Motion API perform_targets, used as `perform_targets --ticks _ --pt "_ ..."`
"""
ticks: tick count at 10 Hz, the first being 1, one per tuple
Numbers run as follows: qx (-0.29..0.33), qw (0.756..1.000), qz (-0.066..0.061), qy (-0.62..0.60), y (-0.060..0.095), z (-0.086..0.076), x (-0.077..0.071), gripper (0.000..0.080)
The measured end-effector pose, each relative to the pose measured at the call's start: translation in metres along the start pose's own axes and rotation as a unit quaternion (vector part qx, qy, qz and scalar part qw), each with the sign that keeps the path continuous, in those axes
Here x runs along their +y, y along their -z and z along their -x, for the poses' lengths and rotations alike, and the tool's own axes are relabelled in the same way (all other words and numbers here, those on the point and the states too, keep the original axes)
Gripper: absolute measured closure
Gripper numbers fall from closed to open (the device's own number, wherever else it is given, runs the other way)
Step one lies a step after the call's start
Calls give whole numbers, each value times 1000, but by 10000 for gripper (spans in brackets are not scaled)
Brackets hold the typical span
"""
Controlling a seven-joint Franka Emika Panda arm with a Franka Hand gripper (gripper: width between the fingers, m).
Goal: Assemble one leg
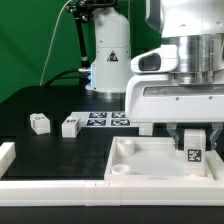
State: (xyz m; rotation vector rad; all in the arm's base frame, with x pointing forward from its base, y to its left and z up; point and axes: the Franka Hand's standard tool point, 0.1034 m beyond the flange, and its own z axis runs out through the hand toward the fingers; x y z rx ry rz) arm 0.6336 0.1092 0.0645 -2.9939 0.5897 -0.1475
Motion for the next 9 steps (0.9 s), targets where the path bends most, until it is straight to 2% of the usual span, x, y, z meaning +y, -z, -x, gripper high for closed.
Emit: perform_targets --ticks 3,6,8,9 --pt "8 992 4 -129 0 -2 13 511" --pt "20 972 19 -234 2 -5 26 498" --pt "24 966 26 -254 2 -7 32 493" --pt "25 967 25 -254 2 -7 32 363"
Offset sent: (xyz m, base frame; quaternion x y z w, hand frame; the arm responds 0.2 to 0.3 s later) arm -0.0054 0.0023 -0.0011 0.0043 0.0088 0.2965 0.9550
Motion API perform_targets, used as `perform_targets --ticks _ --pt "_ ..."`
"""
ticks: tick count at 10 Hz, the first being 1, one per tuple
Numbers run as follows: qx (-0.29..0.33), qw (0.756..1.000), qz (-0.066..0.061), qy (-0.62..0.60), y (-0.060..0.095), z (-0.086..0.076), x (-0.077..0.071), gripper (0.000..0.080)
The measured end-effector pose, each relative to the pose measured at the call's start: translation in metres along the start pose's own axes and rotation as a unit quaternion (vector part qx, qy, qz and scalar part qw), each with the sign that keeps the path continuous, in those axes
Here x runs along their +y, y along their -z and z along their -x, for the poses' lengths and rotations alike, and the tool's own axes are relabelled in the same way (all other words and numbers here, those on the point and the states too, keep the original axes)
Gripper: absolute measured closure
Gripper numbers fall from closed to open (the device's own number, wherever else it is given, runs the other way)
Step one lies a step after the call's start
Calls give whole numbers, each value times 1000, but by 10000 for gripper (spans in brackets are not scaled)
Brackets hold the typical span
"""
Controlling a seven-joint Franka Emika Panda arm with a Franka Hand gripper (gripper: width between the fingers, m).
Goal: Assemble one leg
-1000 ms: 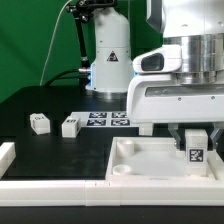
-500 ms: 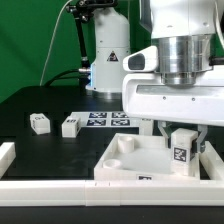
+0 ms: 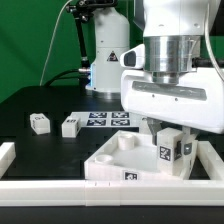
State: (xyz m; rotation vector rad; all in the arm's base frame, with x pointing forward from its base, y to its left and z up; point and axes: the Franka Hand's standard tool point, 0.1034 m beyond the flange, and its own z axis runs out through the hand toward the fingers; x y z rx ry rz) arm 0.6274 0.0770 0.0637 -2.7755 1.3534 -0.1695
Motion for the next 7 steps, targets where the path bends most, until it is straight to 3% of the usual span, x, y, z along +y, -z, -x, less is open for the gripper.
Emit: perform_targets --ticks 1,2,3,7 --pt "0 1000 0 0 0 0 0 234" --pt "0 1000 0 0 0 0 0 234" --pt "0 1000 0 0 0 0 0 165" --pt "0 1000 0 0 0 0 0 151"
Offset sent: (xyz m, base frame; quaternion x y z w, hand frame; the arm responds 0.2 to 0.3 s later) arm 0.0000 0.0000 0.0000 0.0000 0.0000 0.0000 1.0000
